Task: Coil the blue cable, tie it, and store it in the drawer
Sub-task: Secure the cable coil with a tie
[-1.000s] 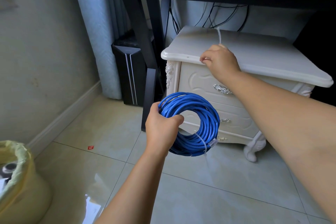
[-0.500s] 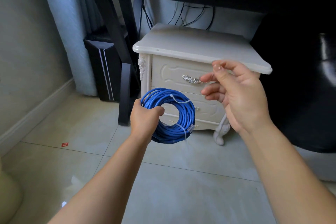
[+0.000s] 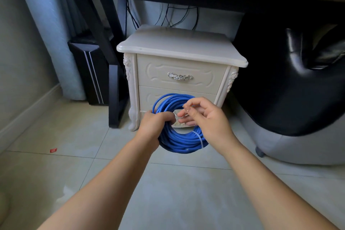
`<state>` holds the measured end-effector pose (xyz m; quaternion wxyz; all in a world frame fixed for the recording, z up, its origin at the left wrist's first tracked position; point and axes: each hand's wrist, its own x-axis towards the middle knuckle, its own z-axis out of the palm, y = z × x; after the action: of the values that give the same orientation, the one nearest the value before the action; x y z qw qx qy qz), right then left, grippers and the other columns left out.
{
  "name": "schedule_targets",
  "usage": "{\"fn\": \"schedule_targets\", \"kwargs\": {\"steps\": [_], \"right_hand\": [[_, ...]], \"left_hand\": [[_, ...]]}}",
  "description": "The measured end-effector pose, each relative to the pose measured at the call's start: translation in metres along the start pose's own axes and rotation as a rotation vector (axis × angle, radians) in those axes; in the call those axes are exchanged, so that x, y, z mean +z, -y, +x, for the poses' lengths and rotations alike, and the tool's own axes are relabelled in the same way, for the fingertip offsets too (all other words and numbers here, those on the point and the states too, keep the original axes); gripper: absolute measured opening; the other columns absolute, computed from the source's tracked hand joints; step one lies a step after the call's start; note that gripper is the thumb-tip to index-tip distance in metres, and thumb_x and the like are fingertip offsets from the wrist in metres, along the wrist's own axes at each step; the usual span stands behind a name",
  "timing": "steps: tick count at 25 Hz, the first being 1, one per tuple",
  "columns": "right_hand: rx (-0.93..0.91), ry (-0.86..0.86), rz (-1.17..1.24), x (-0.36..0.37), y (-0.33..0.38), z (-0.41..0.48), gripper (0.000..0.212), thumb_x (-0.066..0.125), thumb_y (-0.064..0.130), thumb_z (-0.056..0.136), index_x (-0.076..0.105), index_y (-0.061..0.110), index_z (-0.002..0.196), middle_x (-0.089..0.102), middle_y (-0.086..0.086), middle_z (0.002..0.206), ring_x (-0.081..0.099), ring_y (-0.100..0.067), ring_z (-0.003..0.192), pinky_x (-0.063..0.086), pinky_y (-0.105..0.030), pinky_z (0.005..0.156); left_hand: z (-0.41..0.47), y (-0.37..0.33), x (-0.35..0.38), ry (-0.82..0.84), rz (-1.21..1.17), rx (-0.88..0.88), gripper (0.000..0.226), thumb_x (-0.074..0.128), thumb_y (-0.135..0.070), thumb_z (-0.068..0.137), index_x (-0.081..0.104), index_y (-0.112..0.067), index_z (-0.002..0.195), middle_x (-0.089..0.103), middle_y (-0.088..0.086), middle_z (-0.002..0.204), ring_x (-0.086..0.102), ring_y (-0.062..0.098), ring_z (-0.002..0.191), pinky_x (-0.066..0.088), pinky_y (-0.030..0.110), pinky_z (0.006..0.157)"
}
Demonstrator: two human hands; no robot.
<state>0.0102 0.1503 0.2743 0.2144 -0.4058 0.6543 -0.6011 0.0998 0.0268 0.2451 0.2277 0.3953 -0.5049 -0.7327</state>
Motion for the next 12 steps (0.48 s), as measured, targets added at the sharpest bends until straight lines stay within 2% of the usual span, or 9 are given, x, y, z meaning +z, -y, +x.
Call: {"fn": "schedule_targets", "kwargs": {"steps": [2, 4, 7, 9, 12], "right_hand": [[-0.052, 0.037, -0.110, -0.004, -0.006, -0.003, 0.012, 0.056, 0.013, 0.098, 0.063, 0.020, 0.092, 0.076, 0.000, 0.089, 0.072, -0.014, 0.090, 0.055, -0.033, 0.090], [-0.079, 0.087, -0.214, -0.007, -0.010, -0.005, 0.011, 0.056, 0.015, 0.099, 0.064, 0.021, 0.094, 0.075, 0.003, 0.097, 0.069, -0.011, 0.100, 0.052, -0.039, 0.098], [-0.098, 0.126, -0.294, -0.011, -0.012, -0.007, 0.009, 0.055, 0.018, 0.099, 0.063, 0.022, 0.098, 0.073, 0.006, 0.101, 0.066, -0.011, 0.105, 0.050, -0.041, 0.099], [-0.103, 0.128, -0.275, -0.010, -0.010, -0.009, 0.010, 0.055, 0.016, 0.099, 0.064, 0.018, 0.100, 0.072, 0.007, 0.102, 0.066, -0.008, 0.105, 0.050, -0.035, 0.099], [-0.124, 0.125, -0.250, -0.008, -0.010, -0.010, 0.011, 0.055, 0.011, 0.098, 0.066, 0.014, 0.101, 0.072, 0.010, 0.101, 0.066, -0.004, 0.104, 0.050, -0.026, 0.097]], "left_hand": [[-0.006, -0.001, 0.001, 0.101, -0.029, -0.100, 0.019, 0.070, -0.003, 0.057, 0.062, -0.003, 0.074, 0.055, 0.012, 0.075, 0.054, 0.024, 0.067, 0.046, 0.039, 0.075], [-0.010, -0.003, 0.001, 0.191, -0.045, -0.143, 0.008, 0.068, 0.000, 0.068, 0.065, -0.006, 0.072, 0.056, 0.008, 0.068, 0.054, 0.019, 0.059, 0.046, 0.032, 0.069], [-0.009, -0.005, -0.004, 0.316, -0.071, -0.142, 0.024, 0.056, 0.006, 0.082, 0.068, -0.009, 0.067, 0.057, 0.003, 0.061, 0.055, 0.014, 0.052, 0.047, 0.026, 0.056], [-0.008, -0.005, -0.008, 0.386, -0.089, -0.093, 0.033, 0.052, 0.008, 0.082, 0.069, -0.011, 0.062, 0.056, 0.003, 0.058, 0.055, 0.014, 0.051, 0.049, 0.024, 0.052], [-0.005, -0.006, -0.009, 0.431, -0.091, -0.038, 0.019, 0.060, 0.006, 0.071, 0.066, -0.007, 0.084, 0.054, 0.005, 0.065, 0.054, 0.016, 0.056, 0.047, 0.026, 0.055]]}}
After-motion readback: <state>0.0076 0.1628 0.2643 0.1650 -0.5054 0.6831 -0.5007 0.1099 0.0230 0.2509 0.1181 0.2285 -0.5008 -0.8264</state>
